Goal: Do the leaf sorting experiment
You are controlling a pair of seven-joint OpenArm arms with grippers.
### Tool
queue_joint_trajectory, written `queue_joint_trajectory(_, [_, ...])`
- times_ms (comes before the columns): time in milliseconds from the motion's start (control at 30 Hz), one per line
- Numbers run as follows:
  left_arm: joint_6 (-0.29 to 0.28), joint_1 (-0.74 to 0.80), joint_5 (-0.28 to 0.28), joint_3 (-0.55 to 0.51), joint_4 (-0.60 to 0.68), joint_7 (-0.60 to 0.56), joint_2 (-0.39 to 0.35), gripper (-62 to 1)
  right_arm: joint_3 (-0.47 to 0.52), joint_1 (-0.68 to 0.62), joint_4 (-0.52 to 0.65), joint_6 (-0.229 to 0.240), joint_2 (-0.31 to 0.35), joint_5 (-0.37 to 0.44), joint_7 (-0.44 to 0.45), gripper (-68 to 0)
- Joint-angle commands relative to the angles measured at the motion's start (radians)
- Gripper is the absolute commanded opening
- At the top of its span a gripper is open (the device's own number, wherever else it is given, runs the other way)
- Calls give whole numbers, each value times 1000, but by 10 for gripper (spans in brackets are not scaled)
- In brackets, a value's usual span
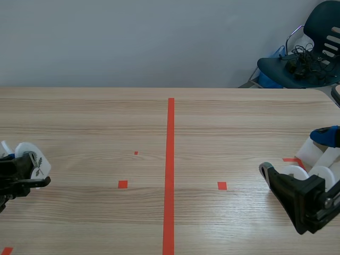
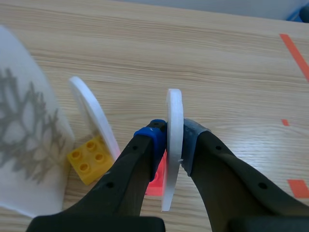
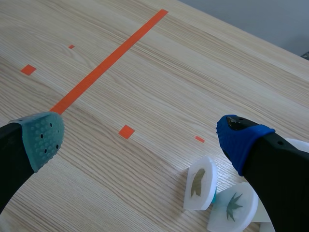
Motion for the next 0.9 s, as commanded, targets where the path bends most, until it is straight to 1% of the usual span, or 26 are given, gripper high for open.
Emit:
queue_joint_trajectory(0, [-6, -25, -22, 13, -11, -18, 2, -569, 3, 12, 17, -3, 0, 11, 18, 4])
queue_joint_trajectory(133, [-6, -50, -22, 14, -85, -42, 2, -569, 3, 12, 17, -3, 0, 11, 18, 4])
queue_joint_trajectory(267, [16, -86, -22, 14, -162, -74, 2, -569, 3, 12, 17, -3, 0, 11, 18, 4])
queue_joint_trajectory(367, [17, -111, -22, 13, -205, -100, 2, -568, 3, 12, 17, -3, 0, 11, 18, 4])
queue_joint_trajectory(600, [23, -127, -22, 13, -225, -121, -1, -559, 3, 12, 17, -3, 0, 11, 18, 4])
queue_joint_trajectory(667, [23, -126, -22, 13, -225, -120, -3, -525, 3, 12, 17, -3, 0, 11, 18, 4])
queue_joint_trajectory(867, [22, -126, -10, 14, -223, -116, -19, -385, 3, 12, 17, -3, 0, 11, 18, 4])
